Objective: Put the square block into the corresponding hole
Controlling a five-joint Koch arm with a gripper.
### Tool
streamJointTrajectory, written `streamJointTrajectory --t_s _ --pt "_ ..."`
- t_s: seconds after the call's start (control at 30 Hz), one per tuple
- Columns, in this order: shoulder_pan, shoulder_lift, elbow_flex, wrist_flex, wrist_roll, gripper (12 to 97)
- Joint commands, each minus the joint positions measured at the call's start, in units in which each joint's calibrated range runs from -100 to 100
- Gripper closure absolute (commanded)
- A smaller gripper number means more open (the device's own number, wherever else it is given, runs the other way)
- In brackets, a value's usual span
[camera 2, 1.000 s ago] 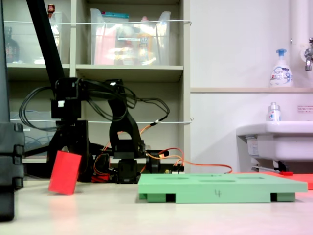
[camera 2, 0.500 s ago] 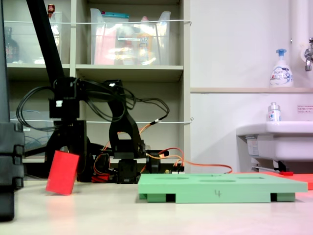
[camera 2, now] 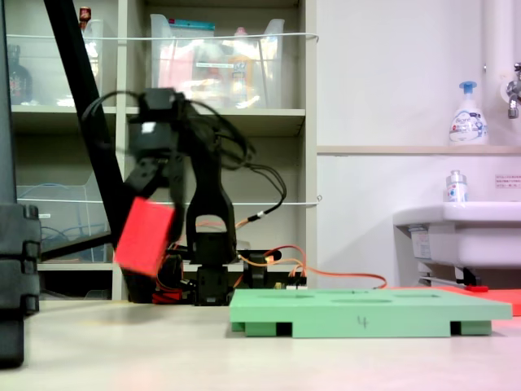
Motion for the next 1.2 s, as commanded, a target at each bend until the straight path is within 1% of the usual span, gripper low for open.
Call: streamJointTrajectory --t_s 0.0,0.2,0.37,0.5,0.8,1.17 --pt "2.93 -6.97 1.22 -1.27 4.30 81.1" --pt "10.74 -9.49 0.03 -1.27 14.07 80.8" --pt "16.26 -6.00 1.02 -1.27 21.68 80.8" --pt "19.83 0.57 9.30 -1.27 24.66 80.8" --pt "25.35 21.66 33.03 -1.27 31.06 80.7" --pt "29.79 28.36 33.92 -1.27 32.43 80.7"
